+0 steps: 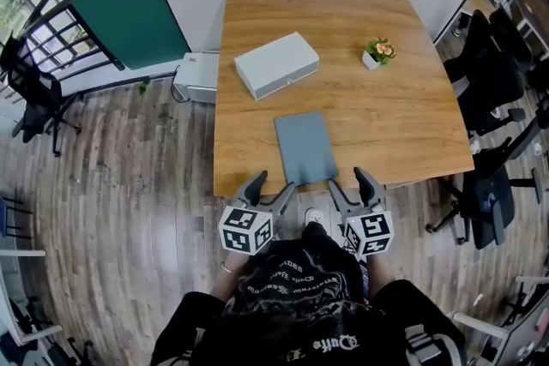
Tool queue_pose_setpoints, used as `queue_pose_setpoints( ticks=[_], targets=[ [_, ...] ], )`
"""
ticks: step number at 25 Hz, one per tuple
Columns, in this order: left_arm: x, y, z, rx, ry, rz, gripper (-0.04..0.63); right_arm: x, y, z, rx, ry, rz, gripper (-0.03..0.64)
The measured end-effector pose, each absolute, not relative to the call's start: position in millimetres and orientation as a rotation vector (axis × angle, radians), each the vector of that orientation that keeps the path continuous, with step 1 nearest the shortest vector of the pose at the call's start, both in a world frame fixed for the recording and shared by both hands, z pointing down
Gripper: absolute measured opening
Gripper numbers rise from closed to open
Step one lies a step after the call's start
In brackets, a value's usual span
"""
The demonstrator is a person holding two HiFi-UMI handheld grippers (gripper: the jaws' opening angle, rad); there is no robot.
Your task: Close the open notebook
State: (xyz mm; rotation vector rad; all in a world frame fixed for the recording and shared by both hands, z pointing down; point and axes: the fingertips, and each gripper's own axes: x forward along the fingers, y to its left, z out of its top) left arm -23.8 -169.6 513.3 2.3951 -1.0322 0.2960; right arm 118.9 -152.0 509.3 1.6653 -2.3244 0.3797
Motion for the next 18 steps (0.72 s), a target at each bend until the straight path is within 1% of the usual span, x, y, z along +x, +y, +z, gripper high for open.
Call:
queue_pose_setpoints(
  ticks=[4, 10, 14, 18],
  targets=[
    [-61.5, -171.0, 500.5, 2.476, -1.226, 0.322, 0.305, 100.5, -150.6, 498.3, 1.656, -2.352, 0.326, 0.264],
    [-96.9, -163.1, 490.2, 2.492, -1.331, 0.298, 0.305, 76.2, -142.6, 495.9, 1.624, -2.363, 0.279, 0.264],
    [-115.9, -160.3, 487.6, 2.516, -1.414, 0.317, 0.305, 66.8, -141.8, 492.9, 1.634, -2.385, 0.289, 0.265],
    [-121.3, -158.1, 487.2, 2.499, -1.389, 0.283, 0.305, 56.1, -139.9, 490.4, 1.616, -2.384, 0.261, 0.265]
  ],
)
